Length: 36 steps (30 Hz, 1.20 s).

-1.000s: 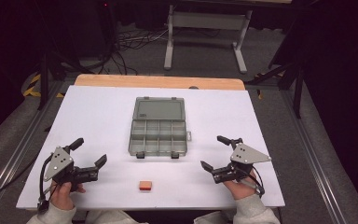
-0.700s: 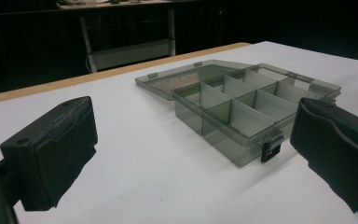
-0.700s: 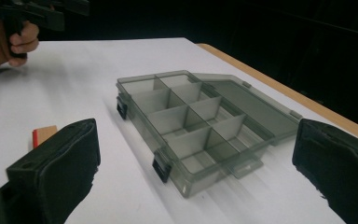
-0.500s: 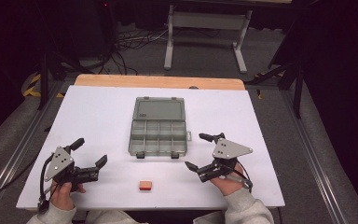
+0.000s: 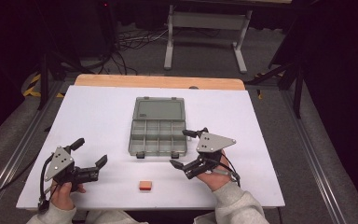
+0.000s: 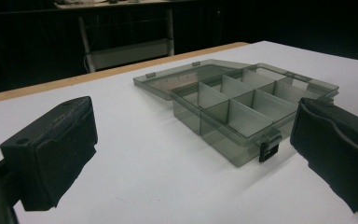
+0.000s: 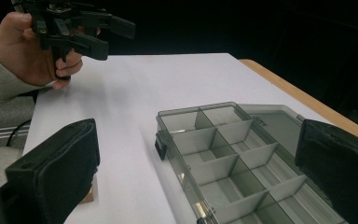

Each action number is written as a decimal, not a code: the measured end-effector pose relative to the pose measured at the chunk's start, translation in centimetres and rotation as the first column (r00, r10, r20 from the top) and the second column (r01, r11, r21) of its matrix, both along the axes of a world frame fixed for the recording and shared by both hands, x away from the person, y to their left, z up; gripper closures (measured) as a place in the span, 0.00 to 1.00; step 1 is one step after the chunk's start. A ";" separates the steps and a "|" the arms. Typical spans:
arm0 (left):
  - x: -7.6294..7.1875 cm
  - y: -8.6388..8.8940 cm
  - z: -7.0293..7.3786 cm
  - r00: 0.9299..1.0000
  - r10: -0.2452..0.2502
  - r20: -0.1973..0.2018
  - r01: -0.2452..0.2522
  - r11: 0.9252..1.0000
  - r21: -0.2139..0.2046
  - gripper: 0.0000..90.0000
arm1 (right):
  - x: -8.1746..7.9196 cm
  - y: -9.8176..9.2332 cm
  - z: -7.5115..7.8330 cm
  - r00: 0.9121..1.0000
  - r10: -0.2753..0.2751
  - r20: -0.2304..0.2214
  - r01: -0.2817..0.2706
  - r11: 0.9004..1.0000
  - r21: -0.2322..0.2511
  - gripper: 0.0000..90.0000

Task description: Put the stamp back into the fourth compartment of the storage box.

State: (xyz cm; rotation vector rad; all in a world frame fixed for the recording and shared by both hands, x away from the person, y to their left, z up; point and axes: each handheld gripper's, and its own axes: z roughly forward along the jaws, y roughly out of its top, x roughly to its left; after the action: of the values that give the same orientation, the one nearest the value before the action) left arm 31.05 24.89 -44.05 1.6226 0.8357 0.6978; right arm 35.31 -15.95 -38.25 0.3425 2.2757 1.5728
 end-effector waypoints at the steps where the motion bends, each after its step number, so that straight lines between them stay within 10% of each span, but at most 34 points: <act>1: 0.0 0.0 0.0 1.000 0.000 0.000 0.000 1.000 0.000 0.01 | 0.0 0.2 0.1 1.000 0.001 0.000 -0.001 1.000 -0.002 0.01; 36: 0.1 0.1 -0.1 1.000 -0.006 -0.005 0.006 1.000 0.002 0.01 | 1.0 7.6 0.6 0.982 0.181 -0.061 -0.186 0.979 -0.087 0.07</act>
State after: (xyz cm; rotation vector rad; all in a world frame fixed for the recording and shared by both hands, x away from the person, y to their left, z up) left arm 31.17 24.97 -44.14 1.6287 0.8341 0.6906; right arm 36.31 -8.31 -37.68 0.1546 2.4726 1.5540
